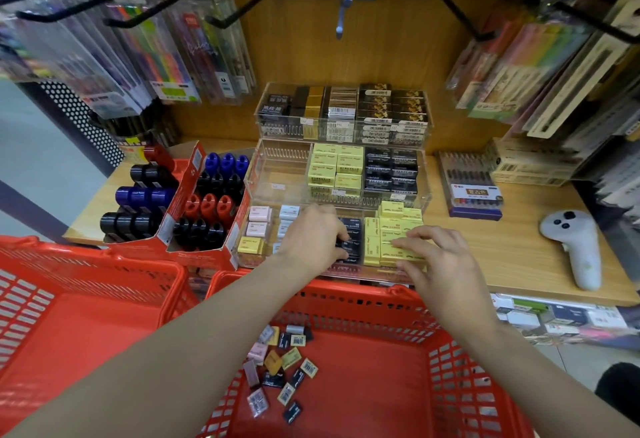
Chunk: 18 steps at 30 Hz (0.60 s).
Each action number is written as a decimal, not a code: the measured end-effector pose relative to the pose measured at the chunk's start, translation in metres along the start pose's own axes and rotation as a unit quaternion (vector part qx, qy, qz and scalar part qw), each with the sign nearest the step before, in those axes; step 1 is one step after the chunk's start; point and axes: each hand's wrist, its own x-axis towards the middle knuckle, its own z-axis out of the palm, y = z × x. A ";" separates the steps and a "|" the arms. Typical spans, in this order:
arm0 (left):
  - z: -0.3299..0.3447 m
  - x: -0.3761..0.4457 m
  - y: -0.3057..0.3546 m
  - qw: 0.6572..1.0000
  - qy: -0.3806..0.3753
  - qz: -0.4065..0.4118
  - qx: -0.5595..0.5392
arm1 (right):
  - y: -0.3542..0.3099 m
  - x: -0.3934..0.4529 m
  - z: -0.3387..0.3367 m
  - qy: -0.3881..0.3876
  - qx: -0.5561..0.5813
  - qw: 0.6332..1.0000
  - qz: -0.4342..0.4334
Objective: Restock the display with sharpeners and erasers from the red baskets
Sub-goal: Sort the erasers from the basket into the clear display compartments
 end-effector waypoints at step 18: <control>-0.015 -0.004 -0.019 0.997 -0.030 0.062 0.025 | -0.005 -0.002 -0.004 -0.008 0.009 1.000 0.013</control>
